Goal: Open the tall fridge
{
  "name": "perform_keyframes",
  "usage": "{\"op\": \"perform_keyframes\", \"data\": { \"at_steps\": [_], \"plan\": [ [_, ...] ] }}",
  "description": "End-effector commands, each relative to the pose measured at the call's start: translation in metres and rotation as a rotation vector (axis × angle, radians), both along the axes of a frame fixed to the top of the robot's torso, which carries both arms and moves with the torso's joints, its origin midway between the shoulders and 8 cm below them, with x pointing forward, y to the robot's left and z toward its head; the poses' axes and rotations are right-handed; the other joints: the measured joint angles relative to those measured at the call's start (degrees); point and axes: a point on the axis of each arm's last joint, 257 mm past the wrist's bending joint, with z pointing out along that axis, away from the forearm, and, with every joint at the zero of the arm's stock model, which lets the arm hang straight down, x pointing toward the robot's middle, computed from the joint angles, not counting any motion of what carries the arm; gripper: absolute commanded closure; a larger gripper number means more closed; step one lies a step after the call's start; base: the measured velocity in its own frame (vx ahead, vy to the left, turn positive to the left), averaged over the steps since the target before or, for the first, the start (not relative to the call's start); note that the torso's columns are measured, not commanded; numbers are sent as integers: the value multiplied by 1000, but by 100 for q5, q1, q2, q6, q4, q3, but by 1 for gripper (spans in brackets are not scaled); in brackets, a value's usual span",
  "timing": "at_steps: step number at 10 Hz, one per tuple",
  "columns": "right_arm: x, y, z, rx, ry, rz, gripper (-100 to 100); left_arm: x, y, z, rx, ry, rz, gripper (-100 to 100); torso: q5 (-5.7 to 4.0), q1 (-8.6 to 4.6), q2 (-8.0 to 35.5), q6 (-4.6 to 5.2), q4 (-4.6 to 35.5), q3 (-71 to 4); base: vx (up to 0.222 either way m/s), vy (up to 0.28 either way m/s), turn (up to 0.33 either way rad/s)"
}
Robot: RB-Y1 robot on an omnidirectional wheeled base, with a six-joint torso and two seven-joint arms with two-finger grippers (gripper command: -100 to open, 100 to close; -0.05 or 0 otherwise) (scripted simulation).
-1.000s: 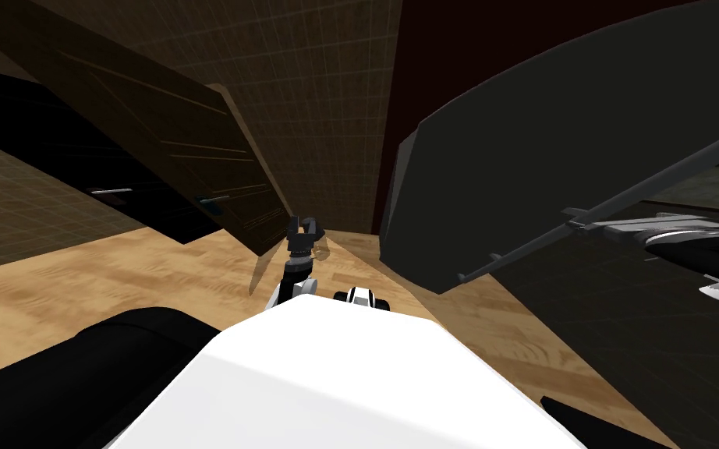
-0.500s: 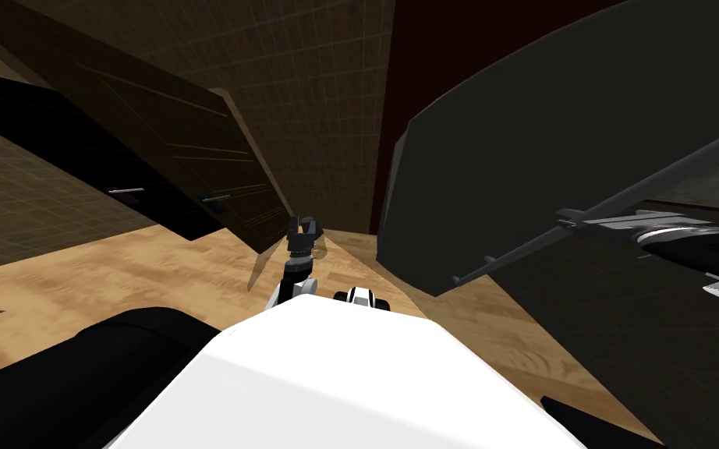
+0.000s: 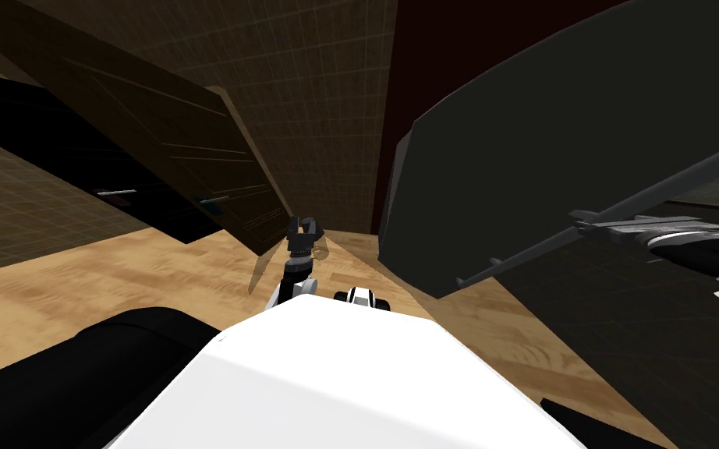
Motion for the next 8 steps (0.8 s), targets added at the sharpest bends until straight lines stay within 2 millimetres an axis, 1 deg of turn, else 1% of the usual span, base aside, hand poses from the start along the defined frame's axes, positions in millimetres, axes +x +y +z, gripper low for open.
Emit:
{"op": "perform_keyframes", "data": {
  "at_steps": [1, 2, 4, 6, 7, 8],
  "plan": [
    [-15, -18, 1, -4, 1, -55, 100, 0, 0, 0, 0, 0, 0, 0, 6, -20, -8, -13, 3, -9, -10, 184, -49],
    [-15, -18, 1, -4, 1, -55, 100, 0, 0, 0, 0, 0, 0, 0, -6, -6, -9, 2, -3, -7, -21, 193, -65],
    [-27, -31, 1, -3, 0, -96, 100, 0, 0, 0, 0, 0, 0, 0, -4, -7, -3, -2, 0, -2, -26, 208, -59],
    [-40, -43, 1, -2, -1, -138, 100, 0, 0, 0, 0, 0, 0, 0, -6, 6, 8, 4, 1, 6, -50, 269, -83],
    [-40, -43, 1, -2, -1, -138, 100, 0, 0, 0, 0, 0, 0, 0, -5, 0, 7, 4, 3, 6, -28, 168, -44],
    [-46, -48, 2, -2, -2, -158, 100, 0, 0, 0, 0, 0, 0, 0, 6, -35, -3, -5, 7, -6, -16, 115, -20]
  ]
}}
